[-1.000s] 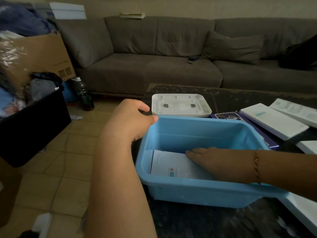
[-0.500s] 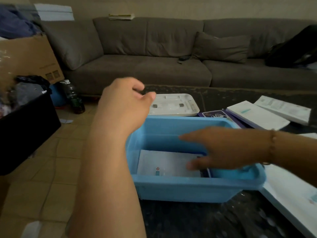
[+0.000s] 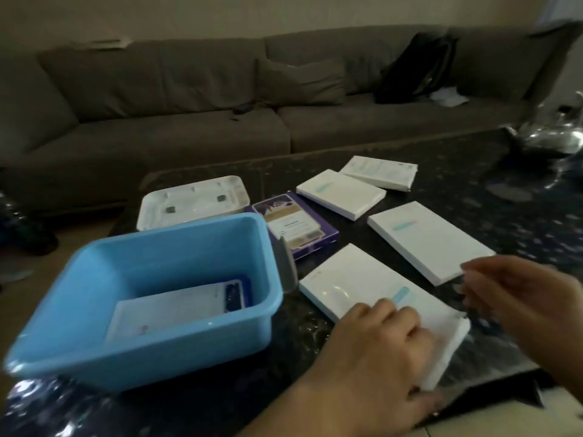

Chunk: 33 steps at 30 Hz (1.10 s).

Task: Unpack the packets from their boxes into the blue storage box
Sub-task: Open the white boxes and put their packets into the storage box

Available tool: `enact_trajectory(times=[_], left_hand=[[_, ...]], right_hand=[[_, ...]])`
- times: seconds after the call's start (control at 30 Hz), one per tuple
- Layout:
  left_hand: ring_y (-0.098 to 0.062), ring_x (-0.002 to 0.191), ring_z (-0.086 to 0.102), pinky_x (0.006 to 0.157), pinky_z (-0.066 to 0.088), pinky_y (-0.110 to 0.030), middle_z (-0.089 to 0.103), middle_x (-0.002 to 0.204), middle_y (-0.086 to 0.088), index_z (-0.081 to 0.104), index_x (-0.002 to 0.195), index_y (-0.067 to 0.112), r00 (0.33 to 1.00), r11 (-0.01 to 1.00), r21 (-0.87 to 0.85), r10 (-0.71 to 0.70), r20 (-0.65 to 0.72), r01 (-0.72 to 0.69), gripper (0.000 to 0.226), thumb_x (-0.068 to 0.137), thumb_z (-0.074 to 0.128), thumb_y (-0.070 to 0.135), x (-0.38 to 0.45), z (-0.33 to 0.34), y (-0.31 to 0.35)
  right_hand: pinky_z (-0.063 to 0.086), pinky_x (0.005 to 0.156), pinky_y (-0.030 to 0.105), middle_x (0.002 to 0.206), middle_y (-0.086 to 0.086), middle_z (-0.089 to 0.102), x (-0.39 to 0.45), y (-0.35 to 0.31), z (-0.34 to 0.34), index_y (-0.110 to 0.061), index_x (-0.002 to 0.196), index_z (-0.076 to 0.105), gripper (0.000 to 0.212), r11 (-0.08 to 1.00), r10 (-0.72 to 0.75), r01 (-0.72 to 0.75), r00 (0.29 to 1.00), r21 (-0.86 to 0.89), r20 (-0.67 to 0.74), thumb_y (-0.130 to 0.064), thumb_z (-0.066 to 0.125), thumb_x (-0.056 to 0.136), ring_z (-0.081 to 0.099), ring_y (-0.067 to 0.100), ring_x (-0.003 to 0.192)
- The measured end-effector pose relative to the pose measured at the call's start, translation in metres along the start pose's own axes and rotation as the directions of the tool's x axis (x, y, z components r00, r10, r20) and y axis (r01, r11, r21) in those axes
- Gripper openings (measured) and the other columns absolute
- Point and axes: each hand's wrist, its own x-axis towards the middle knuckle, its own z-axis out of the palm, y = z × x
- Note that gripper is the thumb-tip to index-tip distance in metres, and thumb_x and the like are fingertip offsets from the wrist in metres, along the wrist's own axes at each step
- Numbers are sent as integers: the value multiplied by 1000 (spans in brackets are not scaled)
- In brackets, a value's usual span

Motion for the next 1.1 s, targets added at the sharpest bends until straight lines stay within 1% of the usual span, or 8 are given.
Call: enact_trajectory(times=[0.1, 0.27, 0.37, 0.47, 0.6, 0.8, 0.97, 1.1], left_hand=[[-24, 132, 35, 110, 35, -45, 43, 140, 0, 47, 129, 23, 990, 999, 50, -11, 141, 4, 59, 87, 58, 63, 0, 31, -7], [-14, 100, 57, 85, 50, -35, 63, 103, 8, 63, 93, 25, 970, 999, 37, 40, -241, -32, 35, 90, 56, 60, -2, 46, -13], [-15, 77, 60, 66, 49, -34, 64, 81, 4, 65, 76, 14, 875, 997, -58, 11, -483, -45, 30, 98, 60, 35, -5, 45, -15], [-7, 77, 61, 63, 52, -24, 64, 79, 5, 66, 79, 8, 754, 970, -242, -166, -636, 9, 34, 101, 51, 29, -3, 34, -16], [10, 73, 54, 62, 38, 0, 53, 78, 20, 63, 80, 5, 674, 916, -397, -327, -663, 53, 45, 103, 42, 38, -2, 17, -11], [10, 70, 53, 63, 38, -1, 55, 75, 18, 63, 78, 7, 658, 922, -384, -319, -682, 50, 42, 102, 43, 35, -4, 14, -14], [10, 84, 59, 66, 42, 0, 58, 84, 16, 64, 81, 2, 660, 932, -362, -274, -699, 4, 52, 104, 40, 42, -3, 11, -11], [-1, 85, 62, 72, 47, -5, 61, 85, 9, 64, 82, 3, 699, 960, -279, -184, -691, -23, 48, 105, 42, 39, -5, 17, -14]], right_hand=[[60, 64, 32, 78, -13, 73, -5, 19, -7, -30, 80, 71, 15, 997, 51, -51, 999, -53, -3, -15, 68, 84, 69, 5, 67], [50, 59, 15, 70, -14, 68, -14, 31, -7, -36, 84, 65, 14, 969, -31, 63, 990, -238, 135, -23, 69, 84, 64, -9, 75], [44, 58, 7, 71, -22, 64, -22, 32, -4, -45, 78, 59, 12, 913, -161, 205, 976, -353, 149, -36, 65, 85, 61, -9, 73], [45, 61, 6, 90, -22, 65, -32, 29, 6, -34, 86, 68, 8, 846, -409, 431, 902, -315, 136, -35, 60, 89, 58, -9, 69], [58, 68, 22, 114, -10, 69, -37, 27, 30, -23, 104, 74, 18, 739, -598, 608, 790, -289, 135, -21, 67, 88, 69, 5, 89], [47, 45, 34, 87, -1, 70, -35, 10, 36, -13, 88, 76, 11, 649, -739, 692, 672, -318, -47, -10, 66, 84, 62, 21, 58], [49, 43, 34, 121, -5, 68, -30, 16, 44, -20, 108, 72, 27, 634, -662, 607, 746, -480, 69, -14, 61, 83, 66, 20, 63], [41, 37, 27, 129, -3, 64, -27, 24, 56, -25, 122, 64, 44, 604, -567, 587, 792, -539, 227, -16, 60, 79, 61, 20, 53]])
